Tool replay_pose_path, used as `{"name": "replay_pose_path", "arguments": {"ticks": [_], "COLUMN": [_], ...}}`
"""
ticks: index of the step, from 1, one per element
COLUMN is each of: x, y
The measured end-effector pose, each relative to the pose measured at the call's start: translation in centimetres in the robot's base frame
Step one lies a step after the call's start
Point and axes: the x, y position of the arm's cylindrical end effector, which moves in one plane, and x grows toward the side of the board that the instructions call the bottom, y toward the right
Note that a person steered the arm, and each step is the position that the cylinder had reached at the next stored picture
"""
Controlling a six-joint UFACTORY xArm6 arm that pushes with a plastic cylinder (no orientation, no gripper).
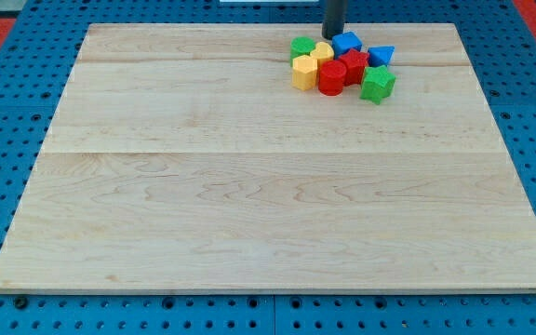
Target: Slightly move the green circle and blue cube into the group
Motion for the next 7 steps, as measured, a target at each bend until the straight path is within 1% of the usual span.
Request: {"name": "replay_pose_path", "arguments": {"ticks": [1, 2, 3, 4, 7], "x": [-1.4, -1.0, 0.5, 1.6, 1.7], "y": [1.4, 3.7, 5.0, 4.6, 3.4]}}
